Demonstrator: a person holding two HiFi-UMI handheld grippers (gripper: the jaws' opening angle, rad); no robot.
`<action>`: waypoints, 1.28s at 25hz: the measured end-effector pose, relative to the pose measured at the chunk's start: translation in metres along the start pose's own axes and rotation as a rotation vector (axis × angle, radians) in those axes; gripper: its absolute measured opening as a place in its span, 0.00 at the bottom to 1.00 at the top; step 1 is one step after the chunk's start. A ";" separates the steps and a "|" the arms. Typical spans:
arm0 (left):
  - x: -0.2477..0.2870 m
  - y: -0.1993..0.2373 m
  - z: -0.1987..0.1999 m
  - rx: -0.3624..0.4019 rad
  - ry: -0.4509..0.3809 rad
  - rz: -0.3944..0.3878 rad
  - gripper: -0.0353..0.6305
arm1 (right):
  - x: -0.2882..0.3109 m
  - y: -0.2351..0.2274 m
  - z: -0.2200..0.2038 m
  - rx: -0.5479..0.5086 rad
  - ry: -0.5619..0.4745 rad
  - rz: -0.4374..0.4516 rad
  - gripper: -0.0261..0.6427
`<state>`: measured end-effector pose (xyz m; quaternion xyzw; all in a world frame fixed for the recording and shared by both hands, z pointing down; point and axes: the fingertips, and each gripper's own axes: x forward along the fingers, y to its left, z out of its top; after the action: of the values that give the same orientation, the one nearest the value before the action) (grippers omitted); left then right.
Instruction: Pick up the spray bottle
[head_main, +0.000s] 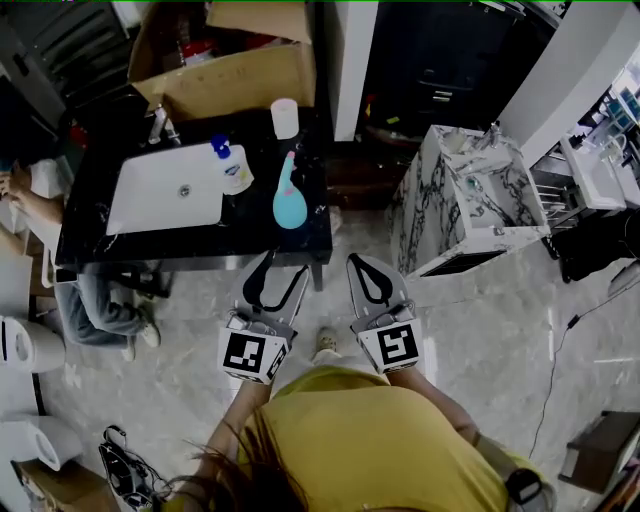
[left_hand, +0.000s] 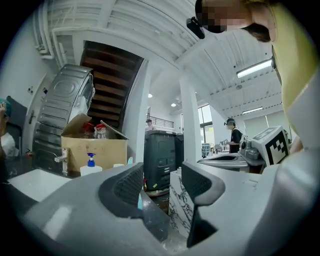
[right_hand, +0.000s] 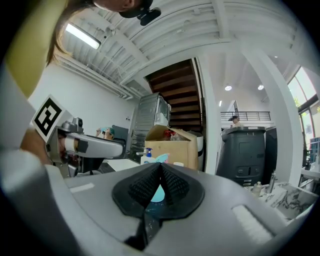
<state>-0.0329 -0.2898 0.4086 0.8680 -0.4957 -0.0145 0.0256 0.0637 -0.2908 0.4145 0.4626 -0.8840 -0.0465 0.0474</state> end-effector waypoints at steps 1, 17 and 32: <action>0.005 0.002 -0.003 0.005 0.003 0.004 0.42 | 0.004 -0.004 -0.002 0.002 -0.007 0.003 0.04; 0.071 0.054 -0.054 -0.010 0.148 0.028 0.53 | 0.053 -0.036 -0.017 -0.005 0.015 -0.020 0.04; 0.126 0.096 -0.129 0.016 0.319 -0.008 0.66 | 0.095 -0.043 -0.046 -0.034 0.076 -0.043 0.04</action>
<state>-0.0454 -0.4430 0.5431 0.8613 -0.4821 0.1275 0.0972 0.0502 -0.3952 0.4585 0.4822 -0.8704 -0.0450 0.0881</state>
